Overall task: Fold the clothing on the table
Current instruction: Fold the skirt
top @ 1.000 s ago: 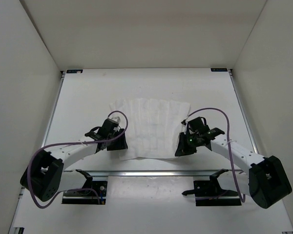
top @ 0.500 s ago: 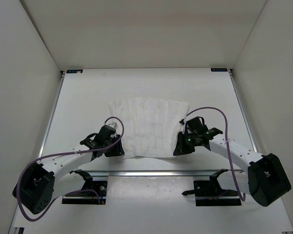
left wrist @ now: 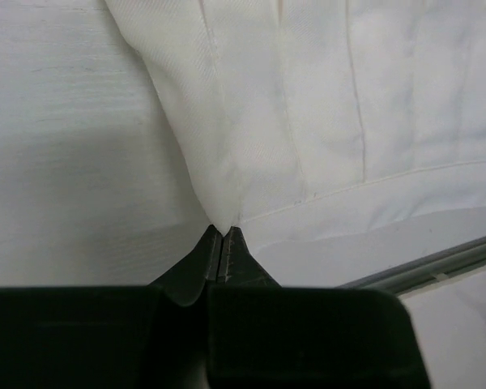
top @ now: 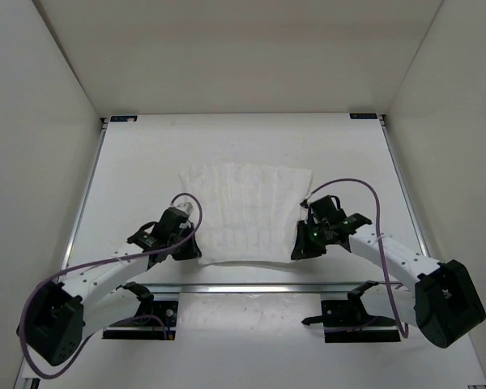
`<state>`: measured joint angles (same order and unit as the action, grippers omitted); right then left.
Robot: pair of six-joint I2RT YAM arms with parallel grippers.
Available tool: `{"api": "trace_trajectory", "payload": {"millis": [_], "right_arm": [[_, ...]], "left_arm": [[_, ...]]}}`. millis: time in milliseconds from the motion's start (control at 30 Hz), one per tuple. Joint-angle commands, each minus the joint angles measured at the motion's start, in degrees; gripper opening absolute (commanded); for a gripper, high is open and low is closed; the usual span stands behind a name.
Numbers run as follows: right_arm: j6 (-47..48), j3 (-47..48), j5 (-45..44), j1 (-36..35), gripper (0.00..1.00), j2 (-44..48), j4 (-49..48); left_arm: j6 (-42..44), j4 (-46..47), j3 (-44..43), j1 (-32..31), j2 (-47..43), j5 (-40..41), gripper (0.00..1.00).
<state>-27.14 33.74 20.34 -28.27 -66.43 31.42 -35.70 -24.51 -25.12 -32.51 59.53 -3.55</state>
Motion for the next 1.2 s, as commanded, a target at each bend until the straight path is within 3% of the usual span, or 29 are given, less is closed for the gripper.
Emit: {"api": "trace_trajectory", "payload": {"millis": [0,67,300,533,667,767,833,933,1033,1167], "right_arm": [[-2.1,-0.4,-4.2,-3.8,0.0,4.7,4.1],[-4.5,0.1,-3.8,-5.9,0.0,8.0,7.2],[-6.4,-0.8,-3.3,-3.8,0.0,22.1,18.9],[-6.8,4.0,1.9,-2.8,0.0,27.4,23.2],[-3.4,13.4,2.5,0.3,0.0,22.2,25.8],[-0.8,21.1,8.3,8.7,0.0,15.6,22.9],[-0.5,23.4,12.3,16.3,0.0,12.0,16.3],[-2.2,22.5,14.0,21.2,0.0,7.1,7.4],[-2.1,23.4,13.6,22.3,0.0,2.1,6.2],[-4.5,20.8,11.1,20.5,0.0,2.4,7.6]], "left_arm": [[-0.6,-5.5,0.2,-2.0,-7.0,1.2,0.0],[-2.9,-8.2,-0.2,-4.6,-10.4,0.7,0.0],[-3.8,-20.2,-4.3,-2.0,-22.5,-1.1,0.0],[-4.8,-23.8,-10.1,-3.8,-23.8,-4.3,0.0],[0.1,-23.7,-20.6,3.5,-19.2,-8.3,0.0],[3.8,-19.1,-25.5,12.5,-12.2,-10.5,0.0],[3.8,-10.6,-25.5,17.9,-6.0,-12.4,0.0],[3.2,-3.5,-26.2,19.1,2.1,-13.4,0.0],[2.7,-0.6,-27.2,17.3,6.9,-13.8,0.0],[2.8,-0.6,-25.1,16.2,5.3,-13.8,0.0]]}}
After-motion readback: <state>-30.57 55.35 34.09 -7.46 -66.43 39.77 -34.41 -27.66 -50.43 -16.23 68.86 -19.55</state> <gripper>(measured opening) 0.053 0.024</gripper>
